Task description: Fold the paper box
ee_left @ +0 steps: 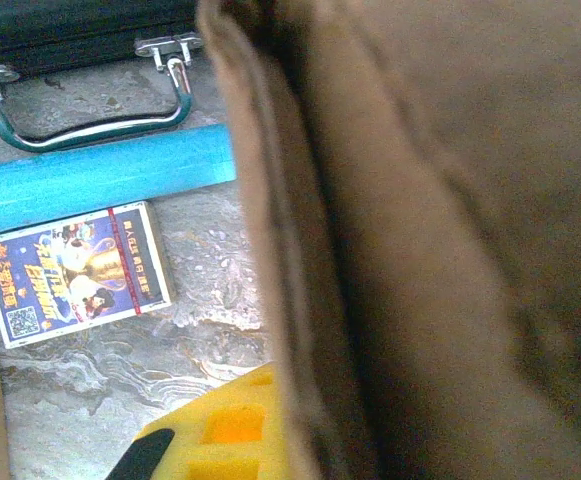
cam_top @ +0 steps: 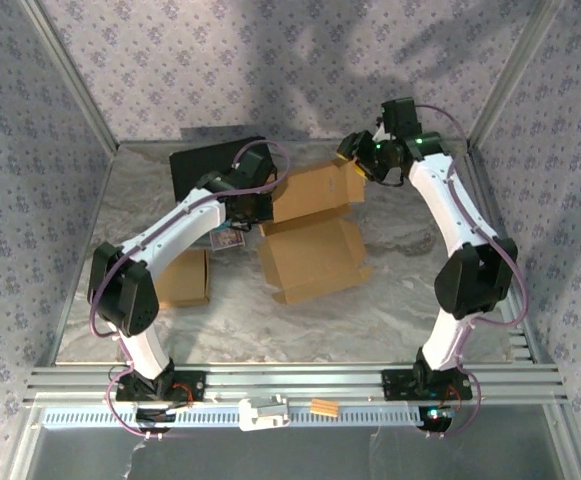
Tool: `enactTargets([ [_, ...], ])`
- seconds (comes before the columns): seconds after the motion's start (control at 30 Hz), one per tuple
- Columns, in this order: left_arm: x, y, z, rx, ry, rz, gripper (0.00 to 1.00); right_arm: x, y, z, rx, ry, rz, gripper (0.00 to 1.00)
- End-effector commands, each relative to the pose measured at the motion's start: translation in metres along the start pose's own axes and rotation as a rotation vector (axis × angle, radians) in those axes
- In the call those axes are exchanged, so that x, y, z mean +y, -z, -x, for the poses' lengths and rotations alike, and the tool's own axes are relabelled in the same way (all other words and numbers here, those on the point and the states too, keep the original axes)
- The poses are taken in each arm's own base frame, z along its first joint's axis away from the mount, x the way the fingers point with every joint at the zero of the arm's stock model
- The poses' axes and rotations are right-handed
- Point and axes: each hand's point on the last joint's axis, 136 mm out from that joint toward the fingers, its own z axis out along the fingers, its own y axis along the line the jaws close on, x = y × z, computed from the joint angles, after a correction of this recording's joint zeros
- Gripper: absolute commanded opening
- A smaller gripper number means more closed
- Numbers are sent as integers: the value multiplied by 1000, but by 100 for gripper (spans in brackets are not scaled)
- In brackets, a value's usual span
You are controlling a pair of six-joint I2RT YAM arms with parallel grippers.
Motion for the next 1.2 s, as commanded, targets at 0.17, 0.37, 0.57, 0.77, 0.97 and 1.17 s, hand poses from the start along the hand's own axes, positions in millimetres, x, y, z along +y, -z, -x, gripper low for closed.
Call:
enactTargets([
  [0.17,-5,18,8,48,68,-85,0,-28,41,-27,-51,12,-29,63],
  [0.37,-11,24,16,64,57,-136,0,-55,32,-52,-2,-22,41,60],
  [0.57,-18,26,19,81,37,-166,0,-61,3,-56,63,-17,48,58],
  [0.77,-21,26,19,87,29,-177,0,-51,0,-43,51,60,30,54],
  [0.97,-23,26,20,87,25,-184,0,-59,-9,-45,75,70,14,47],
  [1.17,-23,27,21,87,25,-182,0,-54,4,-39,32,89,4,46],
])
